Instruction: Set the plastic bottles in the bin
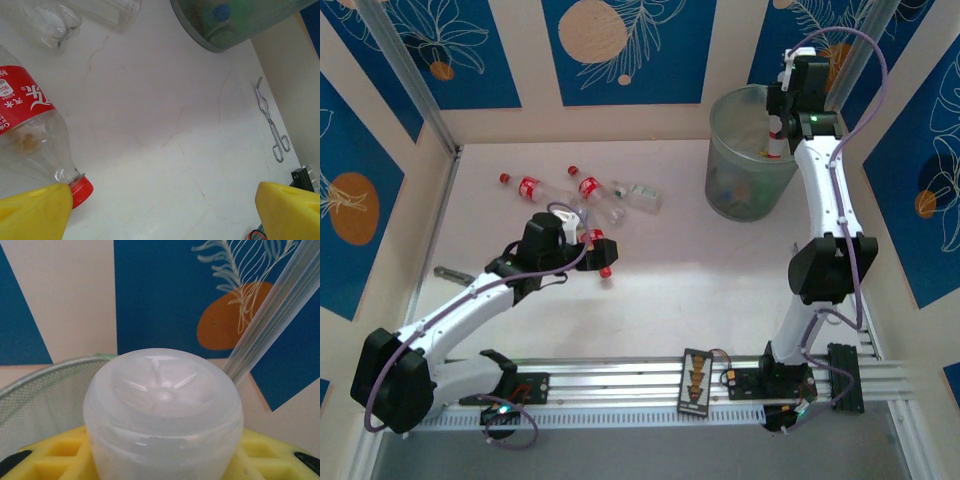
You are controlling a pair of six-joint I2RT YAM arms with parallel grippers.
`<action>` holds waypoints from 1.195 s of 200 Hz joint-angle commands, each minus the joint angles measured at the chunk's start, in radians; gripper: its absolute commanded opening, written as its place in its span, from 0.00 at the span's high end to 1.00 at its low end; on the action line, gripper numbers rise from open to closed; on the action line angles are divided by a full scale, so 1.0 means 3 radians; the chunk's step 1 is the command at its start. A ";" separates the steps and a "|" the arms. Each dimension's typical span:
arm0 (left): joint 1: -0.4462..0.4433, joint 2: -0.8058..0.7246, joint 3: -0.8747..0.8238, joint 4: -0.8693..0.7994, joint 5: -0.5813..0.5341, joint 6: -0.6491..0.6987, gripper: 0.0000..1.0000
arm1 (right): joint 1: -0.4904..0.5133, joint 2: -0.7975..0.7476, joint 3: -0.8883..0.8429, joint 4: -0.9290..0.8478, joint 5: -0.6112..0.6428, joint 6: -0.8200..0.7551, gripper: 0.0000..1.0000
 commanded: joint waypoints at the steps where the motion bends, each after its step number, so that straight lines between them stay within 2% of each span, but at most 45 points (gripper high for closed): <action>1: 0.0028 -0.0062 -0.0030 -0.0104 -0.0069 -0.0014 0.06 | -0.0015 0.0088 -0.0029 -0.0081 0.0019 -0.0080 0.51; 45: 0.0043 0.0033 0.0038 -0.0403 -0.0248 -0.0014 0.08 | -0.0002 0.0332 -0.0020 -0.0307 -0.0067 -0.0105 0.51; 143: 0.0064 0.0111 0.0043 -0.0493 -0.0307 -0.0024 0.08 | -0.0006 0.0736 -0.0106 -0.0379 -0.0179 -0.0056 0.49; 197: 0.0063 0.0138 0.0027 -0.0493 -0.0307 -0.0016 0.08 | -0.0034 0.0906 -0.0069 -0.0417 -0.0262 0.0028 0.43; 239: 0.0066 0.0187 0.0040 -0.0462 -0.0287 -0.0015 0.08 | -0.0061 0.0932 -0.0007 -0.0465 -0.0343 0.0079 0.28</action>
